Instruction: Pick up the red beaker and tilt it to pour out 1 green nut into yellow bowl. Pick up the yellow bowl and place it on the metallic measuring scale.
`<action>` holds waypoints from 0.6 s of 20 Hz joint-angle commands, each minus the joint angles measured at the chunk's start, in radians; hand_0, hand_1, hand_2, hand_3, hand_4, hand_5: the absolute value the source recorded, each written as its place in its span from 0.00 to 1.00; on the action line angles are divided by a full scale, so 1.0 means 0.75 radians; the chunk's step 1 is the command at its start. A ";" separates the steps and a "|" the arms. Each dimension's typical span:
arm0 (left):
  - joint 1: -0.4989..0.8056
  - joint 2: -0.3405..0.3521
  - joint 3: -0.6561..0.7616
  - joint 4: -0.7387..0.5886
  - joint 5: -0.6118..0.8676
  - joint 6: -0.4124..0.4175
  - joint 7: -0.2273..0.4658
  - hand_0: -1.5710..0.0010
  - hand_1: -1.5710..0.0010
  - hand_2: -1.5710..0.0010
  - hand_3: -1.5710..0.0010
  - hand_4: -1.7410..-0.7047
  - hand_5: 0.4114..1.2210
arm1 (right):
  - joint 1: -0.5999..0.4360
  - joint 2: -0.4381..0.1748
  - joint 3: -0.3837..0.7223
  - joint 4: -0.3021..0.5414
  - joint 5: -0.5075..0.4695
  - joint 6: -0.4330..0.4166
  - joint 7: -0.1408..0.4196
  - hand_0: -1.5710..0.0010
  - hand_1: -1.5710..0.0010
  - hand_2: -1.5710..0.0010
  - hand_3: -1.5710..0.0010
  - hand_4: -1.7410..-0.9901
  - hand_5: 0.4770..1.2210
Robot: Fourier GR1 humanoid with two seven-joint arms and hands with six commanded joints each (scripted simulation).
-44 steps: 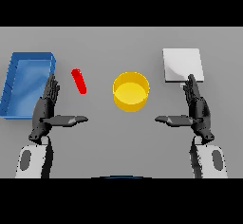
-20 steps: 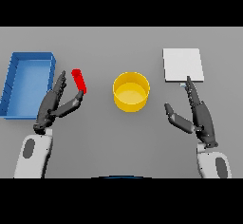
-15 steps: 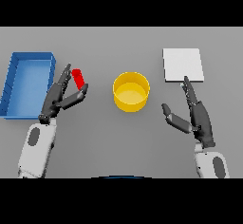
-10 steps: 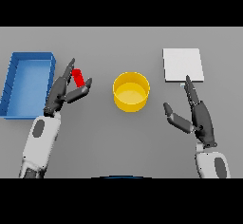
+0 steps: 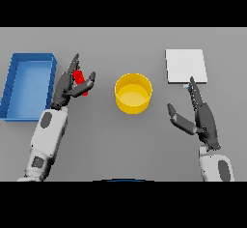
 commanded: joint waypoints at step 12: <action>-0.083 -0.050 0.001 0.138 -0.071 0.146 -0.116 0.17 0.16 0.15 0.21 0.14 0.91 | 0.014 0.002 -0.001 -0.009 -0.015 0.009 -0.025 1.00 1.00 1.00 1.00 0.65 0.23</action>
